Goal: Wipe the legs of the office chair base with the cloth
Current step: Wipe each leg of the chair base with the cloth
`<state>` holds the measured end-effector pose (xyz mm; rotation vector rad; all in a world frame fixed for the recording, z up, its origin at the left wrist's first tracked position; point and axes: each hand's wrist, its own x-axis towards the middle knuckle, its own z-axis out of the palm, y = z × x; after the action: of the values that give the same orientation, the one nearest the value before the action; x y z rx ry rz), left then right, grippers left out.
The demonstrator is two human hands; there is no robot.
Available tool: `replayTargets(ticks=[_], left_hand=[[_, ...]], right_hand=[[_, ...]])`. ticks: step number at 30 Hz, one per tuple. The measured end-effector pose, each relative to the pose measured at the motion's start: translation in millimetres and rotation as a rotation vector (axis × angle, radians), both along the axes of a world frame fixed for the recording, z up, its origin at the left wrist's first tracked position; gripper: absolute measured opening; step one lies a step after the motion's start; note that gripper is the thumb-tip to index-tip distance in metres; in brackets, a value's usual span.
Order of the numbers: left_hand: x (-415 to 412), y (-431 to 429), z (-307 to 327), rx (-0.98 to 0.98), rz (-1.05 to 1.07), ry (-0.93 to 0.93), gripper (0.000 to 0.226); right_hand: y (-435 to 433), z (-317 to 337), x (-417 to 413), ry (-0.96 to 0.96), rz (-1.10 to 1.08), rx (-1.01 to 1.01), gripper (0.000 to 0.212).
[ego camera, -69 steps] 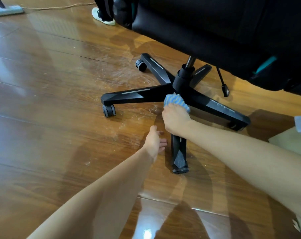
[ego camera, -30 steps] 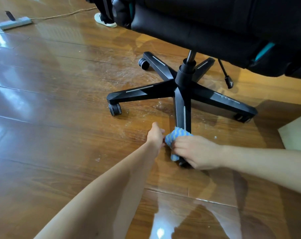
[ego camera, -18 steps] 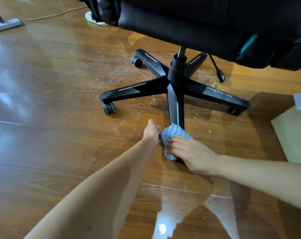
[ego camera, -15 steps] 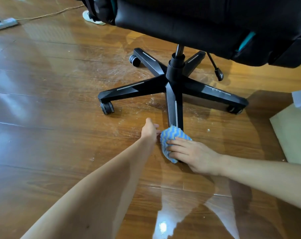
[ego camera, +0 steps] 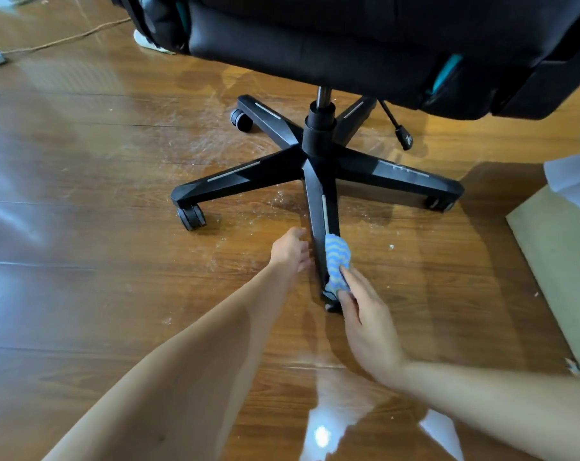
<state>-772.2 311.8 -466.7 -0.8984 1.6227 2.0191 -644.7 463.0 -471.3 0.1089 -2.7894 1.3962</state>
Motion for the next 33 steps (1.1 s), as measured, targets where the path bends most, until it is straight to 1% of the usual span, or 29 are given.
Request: replayTargets(ticks=[3, 5, 7, 8, 11, 12, 16, 19, 21, 23, 25, 28, 30, 33], left_hand=[[-10, 13, 7, -0.056, -0.032, 0.046, 0.049], [-15, 17, 0, -0.105, -0.062, 0.062, 0.059], [-23, 16, -18, -0.111, -0.06, 0.06, 0.07], [-24, 15, -20, -0.119, -0.067, 0.052, 0.069], [-19, 9, 5, -0.129, -0.102, 0.048, 0.049], [-17, 5, 9, -0.13, -0.098, 0.047, 0.047], [-16, -8, 0, -0.17, -0.119, 0.047, 0.05], [-21, -12, -9, -0.221, -0.125, 0.034, 0.048], [-18, -6, -1, -0.25, -0.113, 0.065, 0.05], [-15, 3, 4, -0.278, -0.059, 0.108, 0.051], [-14, 9, 0, -0.314, -0.005, 0.155, 0.051], [-11, 17, -5, -0.381, 0.014, 0.201, 0.05], [-8, 18, -4, -0.411, 0.029, 0.212, 0.049], [0, 21, 4, -0.451, 0.045, 0.223, 0.049]], right_hand=[[-4, -3, 17, -0.042, -0.018, -0.075, 0.045], [-13, -7, 4, -0.07, -0.059, -0.094, 0.043], [-22, -5, -21, -0.113, -0.121, -0.128, 0.043], [-24, -1, -36, -0.127, -0.147, -0.142, 0.043], [-31, 11, -86, -0.152, -0.211, -0.171, 0.043], [-35, 17, -102, -0.168, -0.221, -0.173, 0.043], [-50, 28, -165, -0.246, -0.28, -0.179, 0.047], [-53, 33, -195, -0.343, -0.338, -0.26, 0.05], [-53, 34, -193, -0.356, -0.327, -0.251, 0.05], [-53, 32, -176, -0.323, -0.304, -0.179, 0.049], [-52, 27, -155, -0.289, -0.294, -0.142, 0.046], [-56, 20, -133, -0.26, -0.303, -0.131, 0.043], [-61, 22, -134, -0.248, -0.346, -0.145, 0.043], [-65, 31, -160, -0.258, -0.366, -0.171, 0.046]])
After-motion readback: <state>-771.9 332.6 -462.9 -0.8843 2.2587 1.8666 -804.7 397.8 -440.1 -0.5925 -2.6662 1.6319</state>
